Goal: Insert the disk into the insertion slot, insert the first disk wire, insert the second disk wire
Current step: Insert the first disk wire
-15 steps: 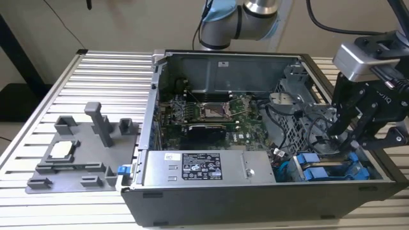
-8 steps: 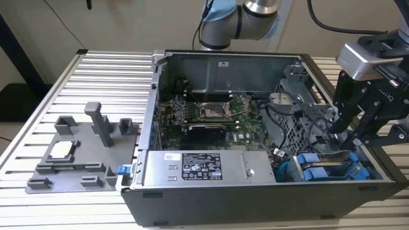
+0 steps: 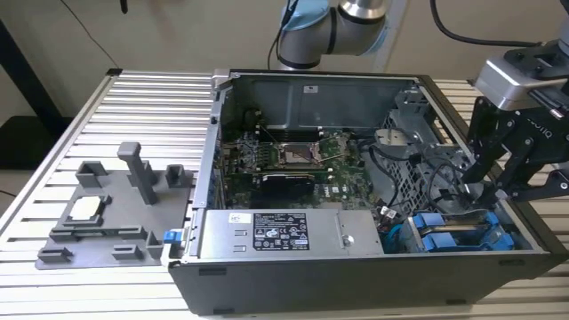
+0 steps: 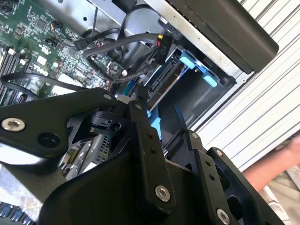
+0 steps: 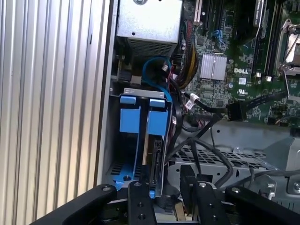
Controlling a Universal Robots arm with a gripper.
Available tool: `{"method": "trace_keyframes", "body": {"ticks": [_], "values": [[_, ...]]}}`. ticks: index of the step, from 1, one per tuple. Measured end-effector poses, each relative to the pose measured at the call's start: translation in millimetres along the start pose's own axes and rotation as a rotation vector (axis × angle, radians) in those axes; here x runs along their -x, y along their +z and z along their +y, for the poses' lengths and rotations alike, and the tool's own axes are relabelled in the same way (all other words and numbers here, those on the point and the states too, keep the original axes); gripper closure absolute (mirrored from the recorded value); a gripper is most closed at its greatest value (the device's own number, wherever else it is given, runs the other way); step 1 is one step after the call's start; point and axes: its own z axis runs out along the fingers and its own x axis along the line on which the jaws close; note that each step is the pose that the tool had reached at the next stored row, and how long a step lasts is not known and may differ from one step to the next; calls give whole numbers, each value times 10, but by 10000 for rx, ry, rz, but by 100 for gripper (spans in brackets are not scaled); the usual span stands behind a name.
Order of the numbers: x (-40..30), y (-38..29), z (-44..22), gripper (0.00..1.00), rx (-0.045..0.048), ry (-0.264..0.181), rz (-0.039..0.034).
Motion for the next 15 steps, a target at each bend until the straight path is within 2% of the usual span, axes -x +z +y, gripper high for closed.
{"method": "trace_keyframes", "body": {"ticks": [11, 15], "values": [[57, 32, -102, 60, 9, -271, -8], [58, 35, -173, 60, 13, -361, -6]]}}
